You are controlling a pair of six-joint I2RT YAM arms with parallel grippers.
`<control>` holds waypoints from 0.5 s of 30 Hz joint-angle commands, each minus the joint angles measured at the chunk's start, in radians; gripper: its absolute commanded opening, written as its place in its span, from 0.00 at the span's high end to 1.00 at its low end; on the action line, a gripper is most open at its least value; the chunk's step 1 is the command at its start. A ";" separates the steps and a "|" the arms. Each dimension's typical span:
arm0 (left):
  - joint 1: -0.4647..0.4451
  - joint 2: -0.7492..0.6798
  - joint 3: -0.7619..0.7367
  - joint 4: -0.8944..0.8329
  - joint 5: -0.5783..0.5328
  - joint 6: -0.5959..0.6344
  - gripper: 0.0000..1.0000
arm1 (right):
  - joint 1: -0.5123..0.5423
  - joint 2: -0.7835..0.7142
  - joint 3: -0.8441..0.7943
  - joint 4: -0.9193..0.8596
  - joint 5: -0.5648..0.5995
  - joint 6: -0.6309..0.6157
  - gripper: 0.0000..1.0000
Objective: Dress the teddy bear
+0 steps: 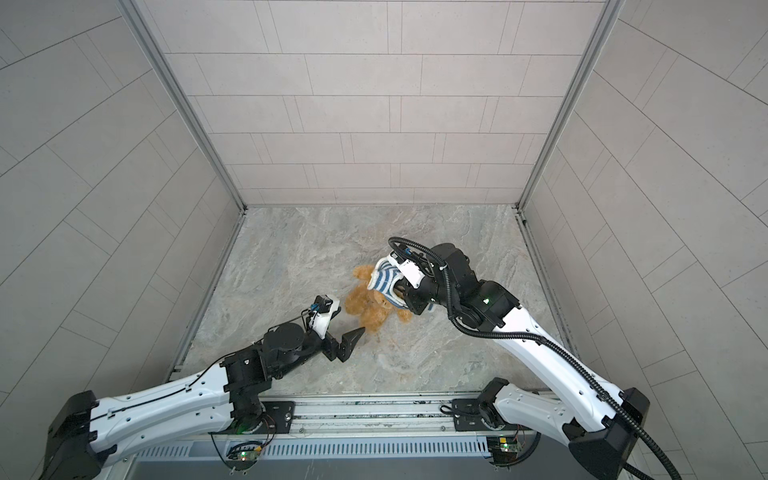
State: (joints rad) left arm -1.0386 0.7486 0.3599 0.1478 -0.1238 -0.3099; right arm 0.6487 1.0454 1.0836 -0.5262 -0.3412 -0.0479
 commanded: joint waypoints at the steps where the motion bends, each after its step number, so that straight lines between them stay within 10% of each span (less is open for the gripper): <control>1: 0.071 -0.035 0.047 -0.075 0.145 -0.098 0.00 | 0.002 -0.016 -0.030 0.137 -0.041 -0.081 1.00; 8: 0.336 -0.126 0.051 -0.014 0.504 -0.373 0.16 | 0.002 -0.089 -0.222 0.351 -0.150 -0.171 1.00; 15: 0.364 -0.106 0.097 0.070 0.591 -0.516 0.48 | 0.047 -0.088 -0.280 0.422 -0.186 -0.204 1.00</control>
State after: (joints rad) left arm -0.6800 0.6197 0.4084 0.1459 0.3782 -0.7284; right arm 0.6662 0.9806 0.8082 -0.2241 -0.4751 -0.1864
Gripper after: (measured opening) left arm 0.544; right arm 0.080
